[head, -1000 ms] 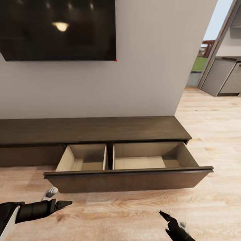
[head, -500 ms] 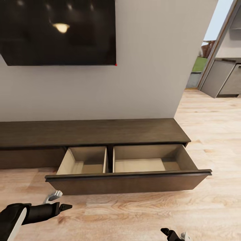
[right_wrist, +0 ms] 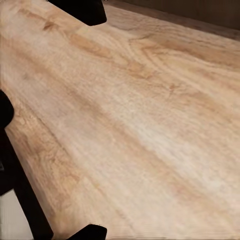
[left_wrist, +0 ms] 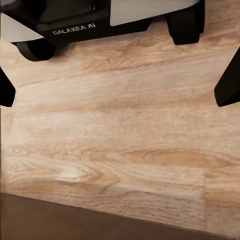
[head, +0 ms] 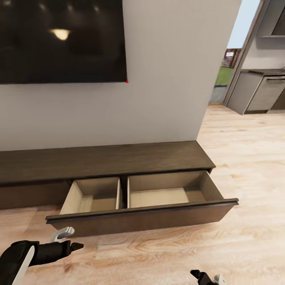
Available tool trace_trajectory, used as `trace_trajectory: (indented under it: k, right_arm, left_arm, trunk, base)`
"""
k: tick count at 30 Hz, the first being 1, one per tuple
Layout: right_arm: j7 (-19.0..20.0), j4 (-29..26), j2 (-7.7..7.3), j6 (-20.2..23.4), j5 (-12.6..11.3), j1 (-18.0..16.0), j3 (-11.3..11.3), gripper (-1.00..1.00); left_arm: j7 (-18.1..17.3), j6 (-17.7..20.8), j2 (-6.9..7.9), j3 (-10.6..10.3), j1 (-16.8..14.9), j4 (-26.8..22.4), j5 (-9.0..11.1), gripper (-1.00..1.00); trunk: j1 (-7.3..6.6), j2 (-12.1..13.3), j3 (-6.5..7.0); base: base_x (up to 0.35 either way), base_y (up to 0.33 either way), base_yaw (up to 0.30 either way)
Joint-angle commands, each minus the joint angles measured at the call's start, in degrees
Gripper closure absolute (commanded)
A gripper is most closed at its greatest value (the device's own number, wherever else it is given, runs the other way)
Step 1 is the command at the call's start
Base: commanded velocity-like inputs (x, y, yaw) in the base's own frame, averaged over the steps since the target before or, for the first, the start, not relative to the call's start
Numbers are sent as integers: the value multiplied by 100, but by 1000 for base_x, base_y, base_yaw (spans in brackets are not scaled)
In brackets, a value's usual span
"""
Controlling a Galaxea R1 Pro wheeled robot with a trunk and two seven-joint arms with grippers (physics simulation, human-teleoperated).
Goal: Place each of the two pumpkins and all three candles from the living room inside a cabinet in the living room (use any cabinet), then make sure every cabinet is closed, and position the cauldron so it is next to a table in the living room.
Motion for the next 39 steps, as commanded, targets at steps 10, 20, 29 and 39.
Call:
trace_trajectory:
  k: [10,20,29,39]
  right_arm:
    - [-32,8,-36,-11,-32,-3,47,-100]
    - [-38,45,-21,-21,-24,-3,64,-100]
    - [-39,59,-26,-135,-23,-3,68,-100]
    - [-39,63,-48,-413,-23,-3,82,-100]
  left_arm:
    - [18,43,-48,-4,-1,-10,51,-100]
    - [23,38,-53,-10,-1,-10,43,-100]
    - [19,27,-53,-10,-1,-10,43,-100]
    - [19,20,-53,-10,-1,-12,50,-100]
  trunk:
    - [-221,401,175]
    - [-441,802,345]
    - [-485,882,362]
    - [-485,882,332]
  base:
    - [0,0,-280]
    - [0,0,-282]
    - [0,0,-282]
    - [0,0,-279]
